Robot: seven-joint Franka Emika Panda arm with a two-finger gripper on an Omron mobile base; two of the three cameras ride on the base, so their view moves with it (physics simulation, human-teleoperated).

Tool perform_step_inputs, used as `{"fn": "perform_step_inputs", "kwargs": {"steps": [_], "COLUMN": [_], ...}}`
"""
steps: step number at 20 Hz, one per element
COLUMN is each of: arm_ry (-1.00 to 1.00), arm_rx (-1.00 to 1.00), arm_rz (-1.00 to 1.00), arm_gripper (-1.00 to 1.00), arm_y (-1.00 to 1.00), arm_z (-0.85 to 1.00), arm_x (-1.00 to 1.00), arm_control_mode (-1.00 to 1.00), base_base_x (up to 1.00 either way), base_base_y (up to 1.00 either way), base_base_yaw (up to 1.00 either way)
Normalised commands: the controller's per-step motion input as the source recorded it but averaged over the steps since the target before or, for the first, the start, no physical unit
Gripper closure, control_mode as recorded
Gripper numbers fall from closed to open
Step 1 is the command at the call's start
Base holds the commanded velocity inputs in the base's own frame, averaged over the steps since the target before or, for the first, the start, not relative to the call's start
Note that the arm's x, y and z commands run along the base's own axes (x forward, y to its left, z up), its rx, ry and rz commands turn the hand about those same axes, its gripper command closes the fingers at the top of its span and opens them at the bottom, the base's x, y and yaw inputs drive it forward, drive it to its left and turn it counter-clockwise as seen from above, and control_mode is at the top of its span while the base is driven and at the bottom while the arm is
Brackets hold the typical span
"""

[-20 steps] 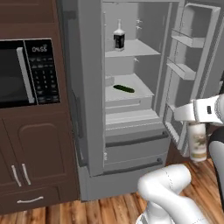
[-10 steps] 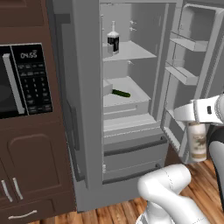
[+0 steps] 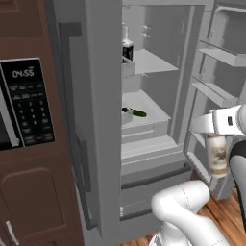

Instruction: Place the liquors on the top shelf of the fridge to keep them out of children's reach, and place the cucumber on lower shelves for easy access.

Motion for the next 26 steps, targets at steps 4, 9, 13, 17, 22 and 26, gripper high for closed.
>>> {"fn": "perform_step_inputs", "kwargs": {"steps": [4, 9, 13, 17, 22, 26], "arm_ry": [0.00, 0.00, 0.00, 0.00, 0.00, -0.04], "arm_rx": [0.00, 0.00, 0.00, 0.00, 0.00, 0.00], "arm_rz": [0.00, 0.00, 0.00, 0.00, 0.00, -0.02], "arm_gripper": [1.00, 1.00, 1.00, 1.00, 1.00, 1.00], "arm_y": [0.00, 0.00, 0.00, 0.00, 0.00, 0.10], "arm_z": [0.00, 0.00, 0.00, 0.00, 0.00, 0.00], "arm_x": [0.00, 0.00, 0.00, 0.00, 0.00, 0.13], "arm_control_mode": [1.00, 1.00, 1.00, 1.00, 1.00, -1.00], "base_base_x": [0.59, 0.58, 0.58, 0.58, 0.54, 0.21], "base_base_y": [0.21, 0.21, 0.24, 0.23, 0.19, 0.09], "base_base_yaw": [-0.11, -0.10, -0.06, -0.05, -0.05, -0.02]}}
